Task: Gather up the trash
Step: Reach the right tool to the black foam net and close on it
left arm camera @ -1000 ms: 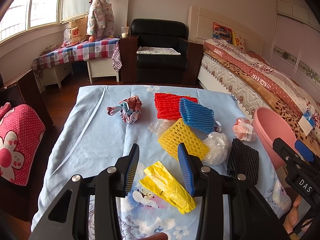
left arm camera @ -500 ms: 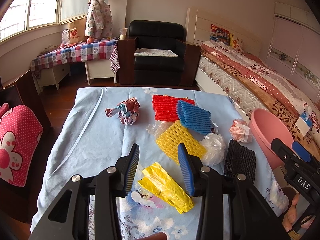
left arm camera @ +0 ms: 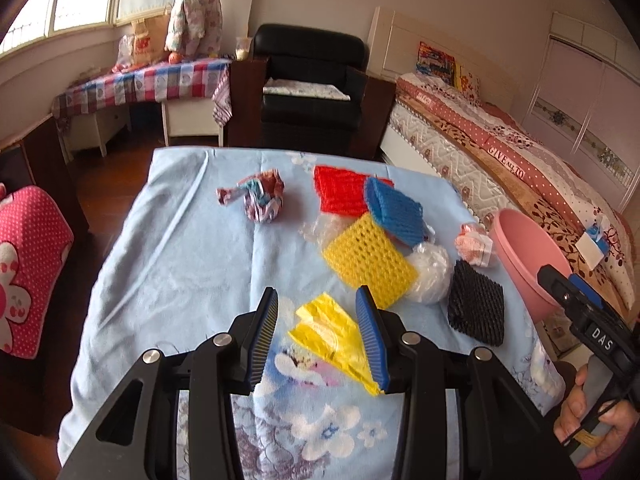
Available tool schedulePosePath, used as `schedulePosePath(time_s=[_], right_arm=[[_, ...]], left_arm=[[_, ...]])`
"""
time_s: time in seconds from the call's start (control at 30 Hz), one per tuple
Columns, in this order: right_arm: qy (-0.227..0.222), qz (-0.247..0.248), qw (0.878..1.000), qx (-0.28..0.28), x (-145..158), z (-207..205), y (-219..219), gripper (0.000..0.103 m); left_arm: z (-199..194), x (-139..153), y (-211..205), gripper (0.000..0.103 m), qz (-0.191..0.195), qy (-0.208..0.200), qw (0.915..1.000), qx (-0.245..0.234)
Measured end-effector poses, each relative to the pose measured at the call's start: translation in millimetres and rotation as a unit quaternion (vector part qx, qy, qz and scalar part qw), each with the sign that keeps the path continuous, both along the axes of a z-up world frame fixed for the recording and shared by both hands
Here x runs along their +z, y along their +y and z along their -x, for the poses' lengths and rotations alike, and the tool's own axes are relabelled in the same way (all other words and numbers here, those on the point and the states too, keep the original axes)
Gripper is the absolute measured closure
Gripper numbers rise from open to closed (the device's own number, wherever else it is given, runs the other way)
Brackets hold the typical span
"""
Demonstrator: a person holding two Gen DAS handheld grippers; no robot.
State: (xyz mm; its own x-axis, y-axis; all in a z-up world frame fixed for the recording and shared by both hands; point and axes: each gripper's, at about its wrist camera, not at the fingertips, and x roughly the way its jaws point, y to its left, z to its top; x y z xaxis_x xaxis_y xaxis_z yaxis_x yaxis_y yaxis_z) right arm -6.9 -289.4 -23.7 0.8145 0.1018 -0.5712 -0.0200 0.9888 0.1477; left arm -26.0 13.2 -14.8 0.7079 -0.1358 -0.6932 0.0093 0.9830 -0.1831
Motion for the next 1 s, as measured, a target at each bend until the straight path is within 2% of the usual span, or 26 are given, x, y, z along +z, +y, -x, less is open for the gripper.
schedulePosePath(time_s=[0.3, 0.5, 0.63, 0.67, 0.73, 0.83, 1.0], right_arm=[[0.016, -0.008, 1.0, 0.025, -14, -1, -7, 0.004], [0.03, -0.006, 0.998, 0.051, -25, 2, -9, 0.004], [0.044, -0.009, 0.997, 0.064, -32, 2, -10, 0.004], [0.049, -0.013, 0.996, 0.067, -35, 2, -10, 0.004], [0.058, -0.021, 0.996, 0.071, -40, 1, -11, 0.004], [0.073, -0.036, 0.994, 0.075, -46, -1, -13, 0.004], [0.089, -0.055, 0.991, 0.079, -52, -7, -13, 0.01]], left_arm=[[-8, -31, -12, 0.059, 0.044, 0.077, 0.9961, -0.005], [-19, -48, -30, 0.058, 0.041, 0.108, 0.9933, 0.002], [-25, -56, -38, 0.06, 0.025, 0.123, 0.992, 0.008], [-27, -59, -39, 0.062, 0.023, 0.127, 0.9916, 0.009], [-27, -60, -39, 0.077, 0.025, 0.131, 0.991, 0.009], [-27, -59, -37, 0.091, 0.03, 0.129, 0.9912, 0.007], [-22, -51, -36, 0.096, 0.031, 0.111, 0.9934, -0.001]])
